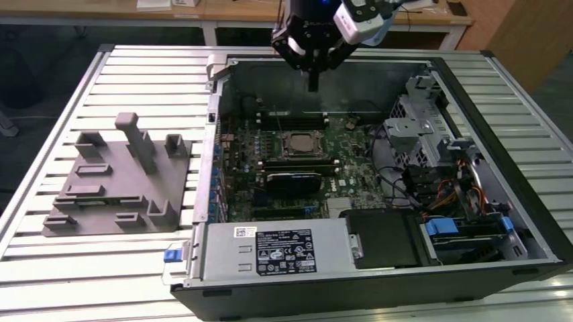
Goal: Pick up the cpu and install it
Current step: 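Install the first cpu locking lever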
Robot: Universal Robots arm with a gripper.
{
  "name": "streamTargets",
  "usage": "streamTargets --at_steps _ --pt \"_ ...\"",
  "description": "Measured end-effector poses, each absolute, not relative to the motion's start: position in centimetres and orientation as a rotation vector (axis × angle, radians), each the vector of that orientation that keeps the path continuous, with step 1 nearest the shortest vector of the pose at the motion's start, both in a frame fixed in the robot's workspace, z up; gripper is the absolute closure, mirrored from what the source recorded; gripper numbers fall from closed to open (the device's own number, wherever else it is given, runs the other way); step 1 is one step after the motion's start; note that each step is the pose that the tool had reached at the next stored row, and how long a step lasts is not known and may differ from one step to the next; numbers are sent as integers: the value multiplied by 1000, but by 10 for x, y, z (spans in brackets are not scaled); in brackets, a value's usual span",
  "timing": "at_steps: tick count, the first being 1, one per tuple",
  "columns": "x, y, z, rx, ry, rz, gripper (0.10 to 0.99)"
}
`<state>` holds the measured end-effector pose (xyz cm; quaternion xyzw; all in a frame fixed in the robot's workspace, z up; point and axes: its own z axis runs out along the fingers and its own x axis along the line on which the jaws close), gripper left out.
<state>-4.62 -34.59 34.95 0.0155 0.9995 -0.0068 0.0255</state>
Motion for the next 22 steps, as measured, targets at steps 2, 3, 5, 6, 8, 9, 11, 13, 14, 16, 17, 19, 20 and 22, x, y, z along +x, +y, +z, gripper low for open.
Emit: streamTargets --at_steps 2,3,5,6,8,9,11,13,14,16,17,19,20,22 --pt "-46 -346 347 48 3090 -21 980" --pt "-46 -346 346 48 3090 -21 980" --pt "-46 -346 344 48 3090 -21 980" --pt "-46 -346 343 48 3090 -21 980" --pt "-46 -346 342 48 3090 -21 980" --pt "-46 -346 341 48 3090 -21 980" --pt "-46 -346 340 48 3090 -21 980" --pt "-46 -346 339 48 3090 -21 980" --pt "-46 -346 338 48 3090 -21 980" --pt "-46 -346 337 48 3090 -21 980" --pt "-46 -346 335 48 3090 -21 980" --pt "-46 -346 335 48 3090 -21 980" --pt "-46 -346 335 48 3090 -21 980" --pt "-46 -346 334 48 3090 -21 980"
